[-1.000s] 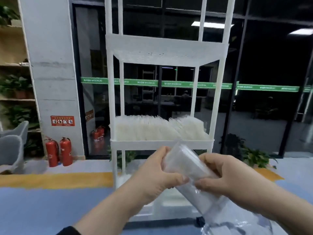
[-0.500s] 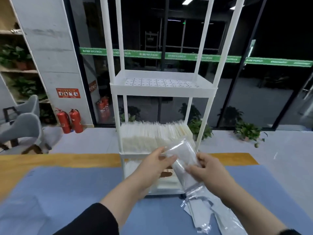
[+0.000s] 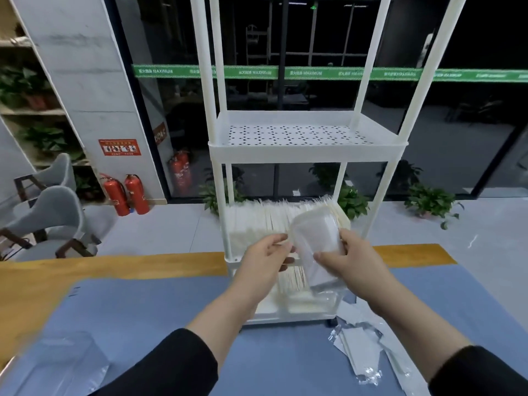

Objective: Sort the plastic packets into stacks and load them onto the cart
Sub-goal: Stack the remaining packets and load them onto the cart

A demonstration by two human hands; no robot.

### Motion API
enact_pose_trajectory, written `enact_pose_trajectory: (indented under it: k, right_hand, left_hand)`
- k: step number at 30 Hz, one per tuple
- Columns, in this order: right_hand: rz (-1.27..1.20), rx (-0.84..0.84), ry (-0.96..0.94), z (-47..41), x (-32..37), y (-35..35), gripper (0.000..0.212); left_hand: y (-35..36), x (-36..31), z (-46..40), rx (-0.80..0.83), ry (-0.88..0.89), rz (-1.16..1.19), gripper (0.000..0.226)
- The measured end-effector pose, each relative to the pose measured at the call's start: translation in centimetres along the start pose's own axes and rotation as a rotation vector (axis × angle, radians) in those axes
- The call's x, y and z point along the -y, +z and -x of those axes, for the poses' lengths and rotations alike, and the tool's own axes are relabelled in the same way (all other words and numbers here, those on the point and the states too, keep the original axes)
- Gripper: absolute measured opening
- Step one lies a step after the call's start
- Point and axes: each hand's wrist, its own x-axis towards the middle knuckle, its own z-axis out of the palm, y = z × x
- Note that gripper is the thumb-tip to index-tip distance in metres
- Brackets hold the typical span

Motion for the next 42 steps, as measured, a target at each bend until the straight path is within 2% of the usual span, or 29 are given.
enact_pose_trajectory:
  k: [4, 7, 10, 12, 14, 15, 18, 20, 23, 25, 28, 30, 32, 34, 36, 38, 40, 42]
  right_hand:
    - [0.019, -0.092, -0.011, -2.0, 2.0, 0.4, 0.044]
    - [0.175, -0.169, -0.026, -3.1, 3.0, 1.5, 0.036]
    - [0.406, -0.218, -0.110, -3.2, 4.2, 3.2, 0.026]
    - [0.444, -0.203, -0.200, -3.0, 4.4, 4.5, 0.030]
    - [0.448, -0.138, -0.270, -2.8, 4.0, 5.6, 0.024]
    - [0.441, -0.088, -0.293, -2.7, 3.7, 5.9, 0.027]
    - [0.420, 0.049, -0.291, -2.5, 2.5, 5.7, 0.068]
    - [0.392, 0.085, -0.278, -2.6, 1.8, 5.5, 0.074]
    - [0.366, 0.069, -0.269, -3.0, 0.9, 5.5, 0.057]
    - [0.381, 0.015, -0.289, -3.3, 0.6, 5.4, 0.047]
    - [0.442, -0.031, -0.384, -3.6, 0.7, 5.2, 0.043]
    - [0.448, 0.013, -0.453, -3.8, 0.8, 5.0, 0.046]
    - [0.398, 0.127, -0.463, -3.9, 1.0, 4.6, 0.048]
    - [0.379, 0.258, -0.470, -4.2, 0.7, 4.1, 0.051]
    - [0.383, 0.360, -0.503, -4.6, 0.2, 3.4, 0.051]
    - [0.277, 0.431, -0.474, -5.4, -0.3, 2.4, 0.051]
    - [0.198, 0.371, -0.403, -6.6, -0.6, 1.5, 0.045]
    - [0.327, 0.163, -0.413, -8.2, -0.9, 0.9, 0.038]
  left_hand:
    - [-1.1, -0.8, -1.4, -0.087, 0.009, 0.020, 0.028]
    - [-0.9, -1.1, -1.6, -0.170, 0.031, -0.017, 0.031]
    - [0.0, -1.9, -1.8, -0.083, -0.086, 0.228, 0.032]
    - [0.4, -2.4, -1.9, -0.005, -0.215, 0.433, 0.040]
    - [0.6, -2.5, -2.2, 0.001, -0.280, 0.533, 0.048]
    - [0.5, -2.5, -2.4, 0.006, -0.295, 0.575, 0.054]
    - [0.6, -2.6, -2.9, 0.052, -0.349, 0.674, 0.072]
    - [0.8, -2.3, -3.3, 0.051, -0.373, 0.676, 0.070]
    - [1.7, -2.1, -3.6, -0.017, -0.384, 0.646, 0.069]
    - [2.5, -2.3, -3.5, -0.035, -0.362, 0.640, 0.077]
    - [3.6, -3.2, -2.9, -0.026, -0.325, 0.575, 0.093]
    - [3.8, -3.5, -3.1, -0.070, -0.319, 0.462, 0.082]
    - [3.4, -3.4, -3.7, -0.165, -0.346, 0.399, 0.056]
    - [2.8, -3.4, -4.1, -0.214, -0.414, 0.367, 0.039]
    - [1.9, -3.2, -4.3, -0.234, -0.452, 0.358, 0.032]
    - [1.1, -2.5, -4.7, -0.267, -0.457, 0.371, 0.037]
    - [0.4, -1.8, -5.0, -0.318, -0.438, 0.342, 0.047]
    - [-0.2, -1.5, -5.2, -0.370, -0.404, 0.305, 0.042]
